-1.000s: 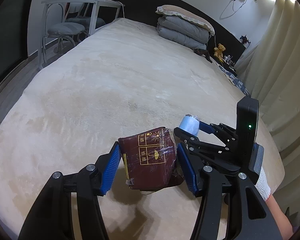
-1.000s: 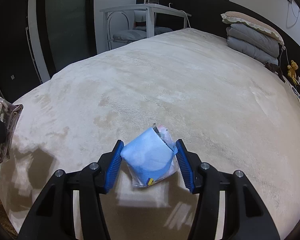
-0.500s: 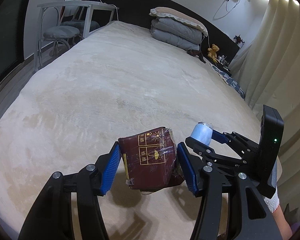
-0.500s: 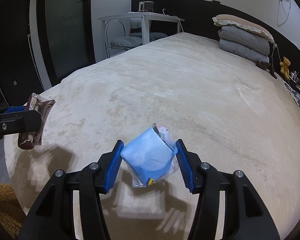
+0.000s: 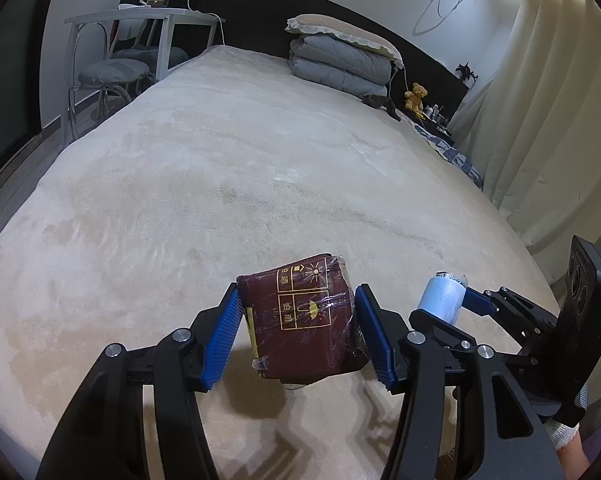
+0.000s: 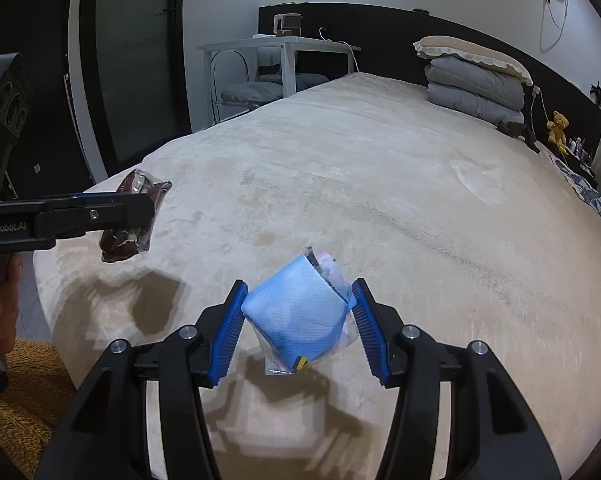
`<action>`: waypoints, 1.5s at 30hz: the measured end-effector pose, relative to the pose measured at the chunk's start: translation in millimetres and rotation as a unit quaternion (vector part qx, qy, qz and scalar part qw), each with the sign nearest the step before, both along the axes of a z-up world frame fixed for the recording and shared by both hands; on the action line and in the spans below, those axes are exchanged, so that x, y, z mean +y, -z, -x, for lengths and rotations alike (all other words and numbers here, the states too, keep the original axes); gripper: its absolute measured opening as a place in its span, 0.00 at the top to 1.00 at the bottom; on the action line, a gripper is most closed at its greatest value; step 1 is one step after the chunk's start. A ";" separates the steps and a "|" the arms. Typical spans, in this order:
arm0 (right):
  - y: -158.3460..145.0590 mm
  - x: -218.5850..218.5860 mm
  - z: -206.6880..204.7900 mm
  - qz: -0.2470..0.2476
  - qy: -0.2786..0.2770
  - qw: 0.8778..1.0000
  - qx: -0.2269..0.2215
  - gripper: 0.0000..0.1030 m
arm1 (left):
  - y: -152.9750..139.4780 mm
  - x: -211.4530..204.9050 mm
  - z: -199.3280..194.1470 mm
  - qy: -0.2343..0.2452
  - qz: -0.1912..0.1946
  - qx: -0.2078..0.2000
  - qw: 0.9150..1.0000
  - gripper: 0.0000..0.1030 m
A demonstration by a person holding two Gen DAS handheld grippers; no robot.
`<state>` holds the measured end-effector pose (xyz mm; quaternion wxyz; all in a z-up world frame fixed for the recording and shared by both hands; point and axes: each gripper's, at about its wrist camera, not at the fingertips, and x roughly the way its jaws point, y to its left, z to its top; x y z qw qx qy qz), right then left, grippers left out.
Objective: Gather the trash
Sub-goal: 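Carry the brown wrapper and blue bag down off the bed over the black bin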
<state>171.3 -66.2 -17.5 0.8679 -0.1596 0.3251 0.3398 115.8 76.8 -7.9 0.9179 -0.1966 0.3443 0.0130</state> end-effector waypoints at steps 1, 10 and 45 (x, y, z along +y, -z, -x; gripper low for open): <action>-1.3 -2.2 4.5 -0.003 0.000 1.000 -0.001 0.48 | 0.0 -3.1 3.1 0.003 0.000 -0.001 1.000 0.46; -5.2 -22.4 43.9 -0.015 0.005 1.000 0.003 0.48 | 3.0 -32.8 36.4 0.033 0.000 -0.007 0.999 0.46; 42.3 -97.9 136.3 0.009 0.019 0.998 0.066 0.48 | 62.5 -118.5 122.1 0.145 0.007 0.058 0.988 0.46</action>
